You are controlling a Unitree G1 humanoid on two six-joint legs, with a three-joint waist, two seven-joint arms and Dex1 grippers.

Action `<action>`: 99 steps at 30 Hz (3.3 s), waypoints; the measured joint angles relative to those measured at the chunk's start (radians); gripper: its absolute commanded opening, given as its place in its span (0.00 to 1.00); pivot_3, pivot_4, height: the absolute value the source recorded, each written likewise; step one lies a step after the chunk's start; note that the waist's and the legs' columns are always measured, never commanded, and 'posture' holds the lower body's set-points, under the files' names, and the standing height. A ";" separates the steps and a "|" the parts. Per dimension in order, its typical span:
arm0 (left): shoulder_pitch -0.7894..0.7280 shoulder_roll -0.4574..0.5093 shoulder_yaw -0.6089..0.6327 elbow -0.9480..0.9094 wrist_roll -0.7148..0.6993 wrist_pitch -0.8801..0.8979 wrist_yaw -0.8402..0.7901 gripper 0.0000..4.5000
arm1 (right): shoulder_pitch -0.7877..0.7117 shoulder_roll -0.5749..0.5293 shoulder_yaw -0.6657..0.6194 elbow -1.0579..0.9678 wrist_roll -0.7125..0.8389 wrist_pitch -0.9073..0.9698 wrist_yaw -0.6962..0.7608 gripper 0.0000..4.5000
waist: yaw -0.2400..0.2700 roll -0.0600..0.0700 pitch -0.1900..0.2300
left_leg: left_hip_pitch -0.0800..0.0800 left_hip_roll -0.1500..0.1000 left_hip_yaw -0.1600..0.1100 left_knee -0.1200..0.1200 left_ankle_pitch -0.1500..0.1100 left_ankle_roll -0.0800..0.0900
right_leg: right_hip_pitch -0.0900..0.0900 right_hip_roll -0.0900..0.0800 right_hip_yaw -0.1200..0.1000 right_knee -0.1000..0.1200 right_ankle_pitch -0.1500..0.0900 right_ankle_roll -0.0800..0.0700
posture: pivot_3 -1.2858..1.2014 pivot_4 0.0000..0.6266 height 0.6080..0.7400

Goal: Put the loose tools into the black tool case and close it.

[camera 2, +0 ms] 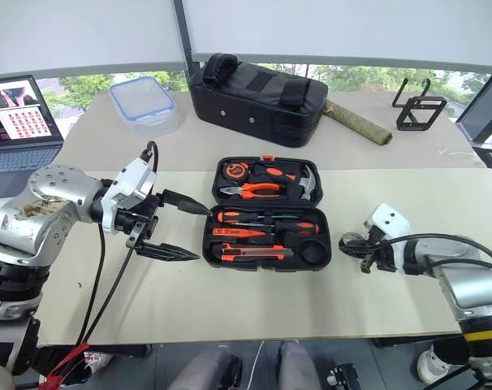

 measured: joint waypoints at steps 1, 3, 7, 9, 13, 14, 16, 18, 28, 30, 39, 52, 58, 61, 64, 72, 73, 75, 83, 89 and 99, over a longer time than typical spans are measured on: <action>0.002 0.000 -0.002 0.004 0.002 -0.003 0.000 1.00 | 0.000 -0.005 -0.020 -0.045 0.035 0.027 0.012 0.01 | 0.000 0.000 0.000 | 0.000 0.000 0.000 0.000 0.000 0.000 | 0.000 0.000 0.000 0.000 0.000 0.000 | 0.52 0.24 0.81; 0.008 0.000 -0.009 0.008 0.004 -0.009 -0.002 1.00 | -0.007 -0.005 -0.037 -0.140 0.103 0.075 0.032 0.01 | -0.002 0.000 0.000 | 0.000 0.001 0.000 0.000 0.000 0.000 | 0.000 0.000 0.000 0.000 0.000 0.000 | 0.52 0.24 0.81; 0.015 0.008 -0.032 0.009 0.017 -0.031 -0.013 1.00 | -0.018 -0.001 -0.013 -0.311 0.191 0.132 0.050 0.01 | -0.001 0.000 0.000 | 0.000 0.000 0.000 0.000 0.000 0.000 | 0.000 0.000 0.000 0.000 0.000 0.000 | 0.52 0.24 0.81; 0.016 0.010 -0.035 0.009 0.018 -0.038 -0.016 1.00 | -0.033 0.002 0.030 -0.350 0.186 0.136 0.044 0.01 | 0.001 0.000 0.000 | 0.000 0.000 0.000 0.000 0.000 0.000 | 0.000 -0.001 0.000 0.000 0.000 0.000 | 0.52 0.24 0.81; 0.019 0.013 -0.035 0.006 0.015 -0.028 -0.015 1.00 | -0.049 0.008 0.171 -0.318 0.033 0.108 -0.020 0.01 | 0.005 0.000 0.000 | 0.000 -0.001 0.000 0.000 0.000 0.000 | 0.000 -0.001 -0.001 0.000 0.000 0.000 | 0.52 0.24 0.81; 0.020 0.014 -0.035 0.004 0.014 -0.026 -0.015 1.00 | -0.049 0.008 0.184 -0.302 0.011 0.100 -0.024 0.01 | 0.005 0.000 0.000 | 0.000 -0.001 0.000 0.000 0.000 0.000 | 0.000 -0.001 -0.001 0.000 0.000 0.000 | 0.52 0.24 0.81; 0.022 0.017 -0.036 -0.002 0.014 -0.024 -0.014 1.00 | -0.057 0.008 0.198 -0.289 -0.027 0.073 -0.028 0.01 | 0.003 0.000 0.000 | 0.000 0.000 0.000 0.000 0.000 0.000 | 0.000 -0.001 -0.001 0.000 0.000 0.000 | 0.52 0.24 0.81; 0.022 0.019 -0.036 -0.007 0.014 -0.022 -0.013 1.00 | -0.057 0.011 0.208 -0.271 -0.041 0.072 -0.034 0.17 | 0.002 0.000 0.000 | 0.000 0.000 0.000 0.000 0.000 0.000 | 0.000 -0.001 -0.001 0.000 0.000 0.000 | 0.52 0.24 0.81; 0.035 0.022 -0.036 -0.004 0.015 -0.022 0.003 1.00 | -0.016 -0.015 0.154 -0.344 0.038 0.113 0.024 0.73 | 0.002 0.000 0.000 | -0.001 0.000 0.000 0.000 0.000 0.000 | 0.000 -0.001 0.000 0.000 0.000 0.000 | 0.52 0.24 0.81; 0.035 0.021 -0.036 0.023 0.022 -0.024 0.025 1.00 | -0.012 -0.044 0.075 -0.347 0.083 0.139 0.038 0.73 | 0.002 0.000 0.000 | 0.000 0.000 0.000 0.000 0.000 0.000 | 0.000 0.000 -0.001 0.000 0.000 0.000 | 0.52 0.24 0.81; 0.024 -0.042 -0.084 0.363 0.249 -0.174 0.206 0.44 | -0.132 -0.055 0.012 -0.006 -0.008 0.064 0.010 0.21 | 0.001 0.000 0.000 | 0.000 -0.001 0.000 -0.001 0.000 0.000 | 0.000 -0.001 0.000 0.000 0.000 0.000 | 0.52 0.24 0.81; -0.065 -0.230 -0.155 0.600 0.373 -0.285 0.243 0.01 | -0.376 0.130 0.281 0.396 -0.311 -0.275 0.053 0.00 | -0.001 0.000 0.000 | -0.012 -0.002 0.002 0.004 0.001 -0.001 | -0.013 -0.001 -0.001 0.004 0.000 0.000 | 0.52 0.24 0.81; 0.034 -0.191 -0.134 0.463 0.322 -0.259 0.146 0.01 | -0.286 0.085 0.237 0.281 -0.303 -0.336 0.118 0.00 | -0.006 0.000 0.000 | -0.013 0.000 0.002 0.002 0.000 -0.001 | -0.015 -0.001 -0.001 0.006 0.000 0.000 | 0.52 0.24 0.81; 0.095 -0.149 -0.134 0.369 0.300 -0.259 0.099 0.01 | -0.198 0.057 0.207 0.177 -0.300 -0.350 0.130 0.00 | -0.006 0.000 0.000 | -0.013 0.000 0.001 0.002 0.000 -0.001 | -0.015 -0.001 -0.001 0.005 0.000 0.000 | 0.52 0.24 0.81; 0.158 -0.102 -0.130 0.286 0.293 -0.273 0.078 0.01 | -0.089 0.039 0.187 0.073 -0.297 -0.352 0.134 0.00 | -0.004 0.001 0.000 | -0.013 0.000 0.002 0.002 0.000 -0.001 | -0.015 -0.001 -0.001 0.003 0.000 0.000 | 0.52 0.24 0.81; 0.324 -0.002 -0.057 0.169 0.275 -0.282 0.106 0.01 | 0.156 0.011 0.051 -0.102 -0.266 -0.321 0.065 0.00 | 0.000 0.001 0.000 | -0.007 0.000 0.002 0.002 0.000 -0.001 | -0.010 0.000 0.000 0.003 0.000 0.000 | 0.52 0.24 0.81; 0.338 0.010 -0.039 0.168 0.275 -0.280 0.120 0.01 | 0.173 0.009 0.034 -0.104 -0.266 -0.311 0.054 0.00 | 0.001 0.001 0.000 | -0.006 0.000 0.002 0.001 0.000 -0.001 | -0.008 0.000 0.000 0.003 0.000 0.000 | 0.52 0.24 0.81; 0.344 0.019 -0.004 0.181 0.271 -0.235 0.165 0.12 | 0.196 0.008 -0.004 -0.105 -0.259 -0.265 0.024 0.13 | 0.004 0.001 0.000 | -0.003 0.000 0.002 0.001 0.000 -0.001 | -0.004 0.002 0.000 0.002 0.000 0.000 | 0.52 0.24 0.81; 0.078 -0.082 0.088 0.325 0.141 0.197 0.337 0.75 | -0.102 0.097 -0.103 -0.045 -0.059 0.118 -0.073 0.72 | 0.002 0.000 0.000 | 0.001 -0.001 0.001 0.001 -0.001 0.000 | 0.000 0.002 0.000 0.003 0.001 -0.001 | 0.52 0.24 0.81; -0.182 -0.283 0.091 0.545 0.124 0.413 0.500 0.98 | -0.460 0.268 -0.002 0.188 -0.048 0.300 -0.205 0.94 | -0.003 0.000 0.000 | -0.001 -0.001 0.001 0.002 0.000 0.000 | -0.002 0.001 0.000 0.003 0.001 -0.001 | 0.52 0.24 0.81; -0.283 -0.392 0.100 0.747 0.153 0.422 0.659 0.87 | -0.635 0.389 0.086 0.539 -0.165 0.288 -0.355 0.69 | -0.012 0.001 0.000 | -0.011 -0.002 0.001 0.002 0.001 -0.002 | -0.013 -0.002 -0.001 0.007 0.001 -0.001 | 0.52 0.24 0.81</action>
